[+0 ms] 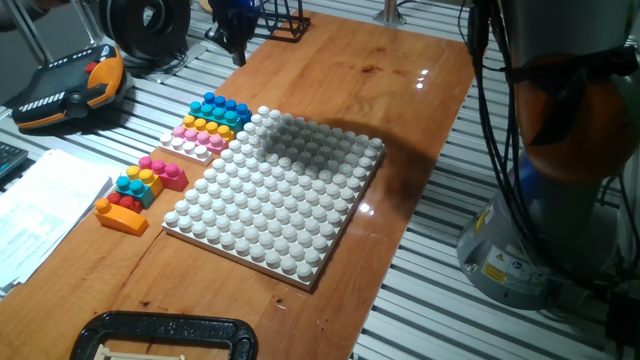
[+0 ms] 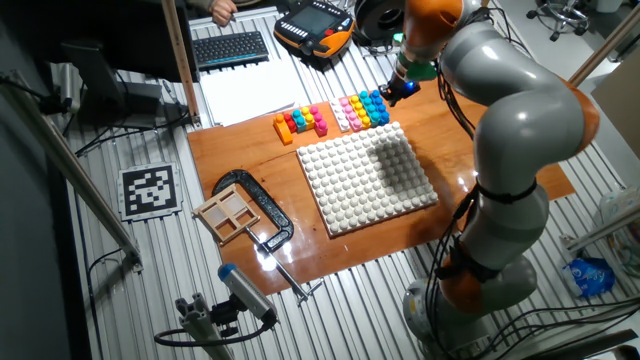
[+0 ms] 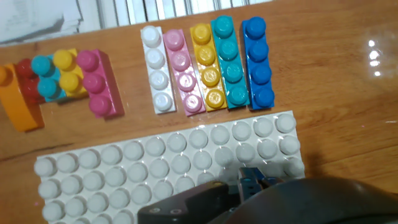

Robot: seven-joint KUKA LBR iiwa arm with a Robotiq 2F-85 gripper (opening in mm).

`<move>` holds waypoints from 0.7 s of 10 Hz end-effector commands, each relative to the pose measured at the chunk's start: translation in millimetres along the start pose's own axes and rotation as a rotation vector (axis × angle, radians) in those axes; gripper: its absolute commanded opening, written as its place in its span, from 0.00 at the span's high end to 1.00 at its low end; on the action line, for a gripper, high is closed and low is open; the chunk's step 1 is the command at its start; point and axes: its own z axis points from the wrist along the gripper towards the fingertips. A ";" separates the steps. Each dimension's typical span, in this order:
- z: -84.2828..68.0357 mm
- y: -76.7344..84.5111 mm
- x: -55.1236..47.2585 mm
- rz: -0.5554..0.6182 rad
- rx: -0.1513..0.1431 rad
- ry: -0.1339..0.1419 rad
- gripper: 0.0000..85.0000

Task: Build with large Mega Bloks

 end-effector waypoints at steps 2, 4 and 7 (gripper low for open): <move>3.0 -5.4 -3.9 0.002 -0.008 0.013 1.00; 6.6 -5.5 -8.2 0.017 0.018 0.002 1.00; 26.6 -13.5 -30.5 0.000 0.004 0.014 1.00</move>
